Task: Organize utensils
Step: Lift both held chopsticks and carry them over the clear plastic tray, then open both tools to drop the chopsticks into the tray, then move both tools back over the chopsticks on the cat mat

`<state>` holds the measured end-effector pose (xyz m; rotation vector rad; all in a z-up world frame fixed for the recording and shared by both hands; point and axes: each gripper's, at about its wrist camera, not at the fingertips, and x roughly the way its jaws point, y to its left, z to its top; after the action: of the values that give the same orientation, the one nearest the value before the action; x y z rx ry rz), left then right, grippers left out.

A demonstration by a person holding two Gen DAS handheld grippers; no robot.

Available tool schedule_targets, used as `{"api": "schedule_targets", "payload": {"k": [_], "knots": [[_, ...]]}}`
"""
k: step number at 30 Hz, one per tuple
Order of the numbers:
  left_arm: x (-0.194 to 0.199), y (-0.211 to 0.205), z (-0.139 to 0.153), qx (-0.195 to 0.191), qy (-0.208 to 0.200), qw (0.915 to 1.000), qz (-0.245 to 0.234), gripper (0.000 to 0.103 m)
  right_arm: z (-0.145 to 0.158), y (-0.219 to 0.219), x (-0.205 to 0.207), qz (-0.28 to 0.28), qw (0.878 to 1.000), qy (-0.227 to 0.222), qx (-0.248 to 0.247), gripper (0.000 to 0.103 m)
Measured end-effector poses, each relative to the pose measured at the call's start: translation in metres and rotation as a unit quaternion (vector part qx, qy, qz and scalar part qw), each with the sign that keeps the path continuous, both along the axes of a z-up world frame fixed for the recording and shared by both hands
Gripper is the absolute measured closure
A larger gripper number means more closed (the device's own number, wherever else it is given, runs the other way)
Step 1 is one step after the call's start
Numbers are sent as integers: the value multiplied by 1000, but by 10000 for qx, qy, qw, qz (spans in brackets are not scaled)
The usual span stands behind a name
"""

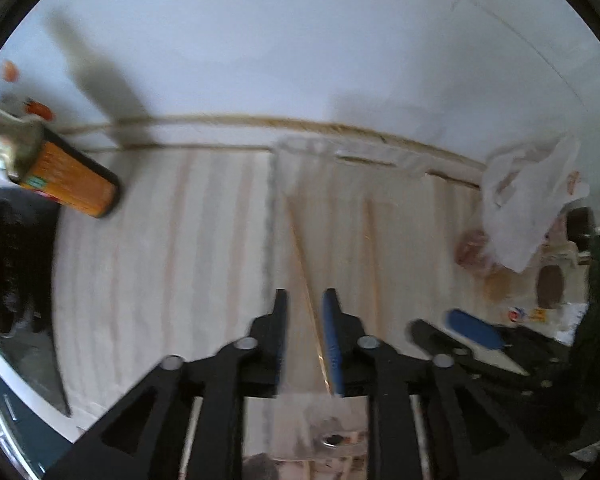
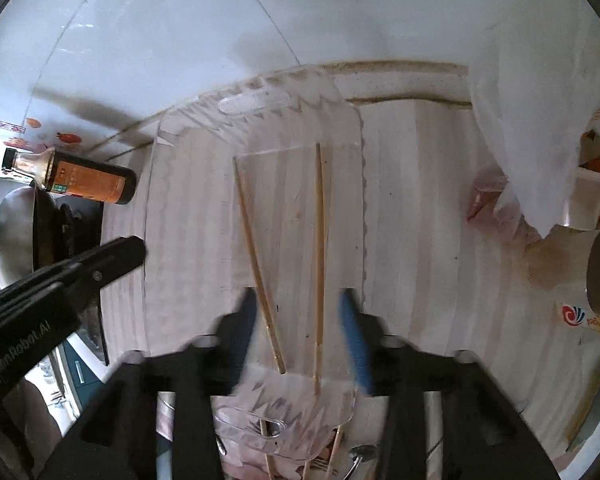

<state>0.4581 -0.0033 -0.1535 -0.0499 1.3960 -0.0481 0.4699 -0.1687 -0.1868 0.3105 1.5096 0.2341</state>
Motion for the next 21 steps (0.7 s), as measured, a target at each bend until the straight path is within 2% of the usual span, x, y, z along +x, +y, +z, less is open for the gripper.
{"api": "schedule_targets", "payload": {"k": [1, 3, 4, 5, 7, 9, 10, 16, 21], "knots": [[-3, 2, 5, 143, -139, 9998, 20, 53, 3, -1, -2, -19, 9999, -83, -94, 54], [-8, 5, 12, 362, -398, 9985, 67, 31, 10, -2, -3, -65, 9995, -195, -219, 53], [-10, 8, 17, 436, -518, 9976, 105, 22, 17, -3, -6, -72, 9987, -329, -372, 52], [-12, 10, 20, 496, -623, 9967, 144, 19, 22, -2, -8, -53, 9976, -423, -538, 50], [-18, 14, 25, 550, -835, 9948, 185, 0, 30, -3, -12, -47, 9957, -557, -740, 41], [-22, 16, 29, 563, -941, 9937, 252, 0, 34, -3, -16, -64, 9935, -636, -938, 14], [-24, 17, 30, 629, -976, 9929, 277, 0, 36, -4, -17, -71, 9924, -671, -1025, 10], [-41, 18, 37, 824, -1131, 9895, 367, 0, 46, -8, -29, -192, 9866, -845, -1384, 5], [-59, 19, 50, 825, -1332, 9868, 405, 0, 64, -15, -44, -363, 9854, -1043, -1298, 3]]}}
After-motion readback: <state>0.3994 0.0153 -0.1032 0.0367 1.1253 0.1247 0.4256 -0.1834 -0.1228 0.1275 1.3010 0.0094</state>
